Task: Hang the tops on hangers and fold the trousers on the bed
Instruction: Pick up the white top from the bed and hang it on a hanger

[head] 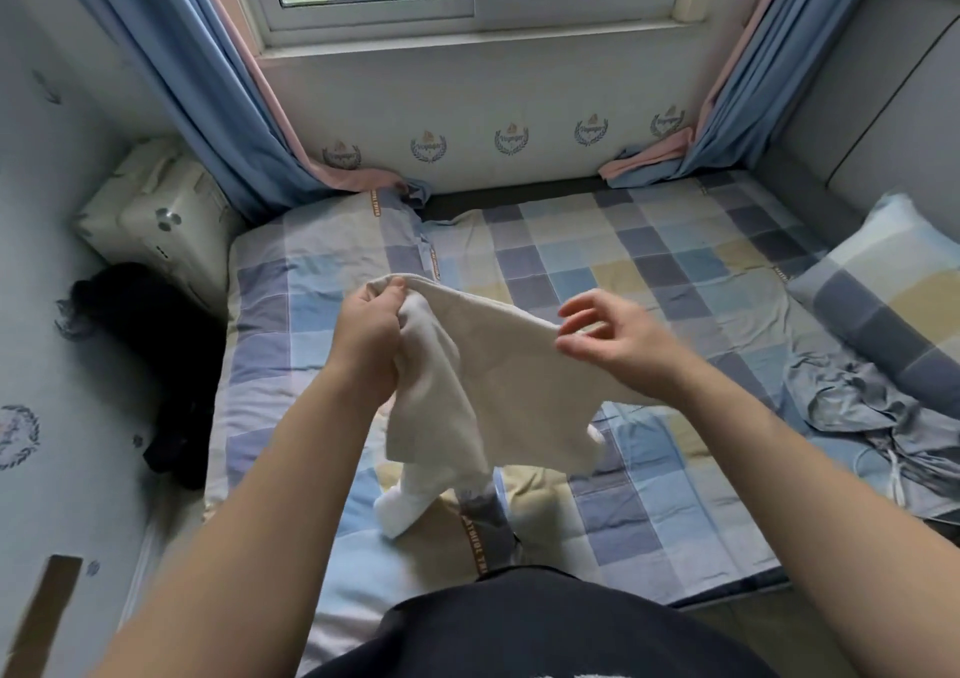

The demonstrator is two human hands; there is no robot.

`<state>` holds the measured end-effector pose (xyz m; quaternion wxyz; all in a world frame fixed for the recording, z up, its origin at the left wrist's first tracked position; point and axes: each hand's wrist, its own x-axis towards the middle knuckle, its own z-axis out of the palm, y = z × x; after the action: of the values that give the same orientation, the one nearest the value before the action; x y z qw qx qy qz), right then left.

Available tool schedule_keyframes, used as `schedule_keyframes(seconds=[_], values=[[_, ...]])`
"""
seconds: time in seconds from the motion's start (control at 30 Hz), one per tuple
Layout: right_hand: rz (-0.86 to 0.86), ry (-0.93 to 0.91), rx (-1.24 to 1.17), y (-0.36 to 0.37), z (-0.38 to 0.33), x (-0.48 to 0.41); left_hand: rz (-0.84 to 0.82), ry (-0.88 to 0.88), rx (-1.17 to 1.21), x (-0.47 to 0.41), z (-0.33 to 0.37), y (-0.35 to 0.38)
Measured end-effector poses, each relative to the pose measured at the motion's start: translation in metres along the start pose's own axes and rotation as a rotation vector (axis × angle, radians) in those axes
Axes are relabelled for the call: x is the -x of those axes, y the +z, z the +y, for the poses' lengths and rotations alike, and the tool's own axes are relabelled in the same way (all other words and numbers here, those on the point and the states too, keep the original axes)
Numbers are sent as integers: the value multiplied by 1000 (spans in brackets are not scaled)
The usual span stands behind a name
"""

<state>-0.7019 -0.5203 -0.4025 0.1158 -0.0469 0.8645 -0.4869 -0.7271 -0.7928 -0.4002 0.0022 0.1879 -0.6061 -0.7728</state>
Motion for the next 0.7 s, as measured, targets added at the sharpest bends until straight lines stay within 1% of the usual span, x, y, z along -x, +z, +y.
schedule_keyframes(seconds=[0.03, 0.07, 0.1, 0.13, 0.17, 0.2, 0.27, 0.3, 0.37, 0.43, 0.57, 0.63, 0.7], values=[[-132, -8, -34, 11, -10, 8, -10, -18, 11, 1, -2, 5], [-227, -4, -57, 26, -18, 16, -16, -39, 24, 3, -4, 11], [-279, -1, -73, 43, -23, 23, -19, -59, 36, 4, -4, 17], [-291, -3, -79, 60, -26, 28, -23, -76, 39, 6, -4, 23], [-256, -4, -65, 75, -27, 31, -28, -89, 35, 8, -3, 29], [-182, -8, -30, 85, -26, 29, -33, -100, 24, 9, -2, 33], [7, -18, 50, 86, -26, 19, -50, -109, 12, 9, -1, 36], [61, -12, 49, 81, -25, 14, -73, -108, 10, 9, -1, 35], [79, 12, -79, 70, -25, 6, -141, -102, 5, 7, 0, 30], [81, 77, -248, 62, -30, 2, -215, -80, -9, 7, -2, 25], [134, 321, -712, 49, -48, -11, -304, -42, -76, 19, -22, 18], [138, 340, -854, 43, -57, -16, -344, -12, -99, 31, -41, 15], [134, 340, -945, 38, -66, -20, -374, 96, -224, 39, -63, 11]])
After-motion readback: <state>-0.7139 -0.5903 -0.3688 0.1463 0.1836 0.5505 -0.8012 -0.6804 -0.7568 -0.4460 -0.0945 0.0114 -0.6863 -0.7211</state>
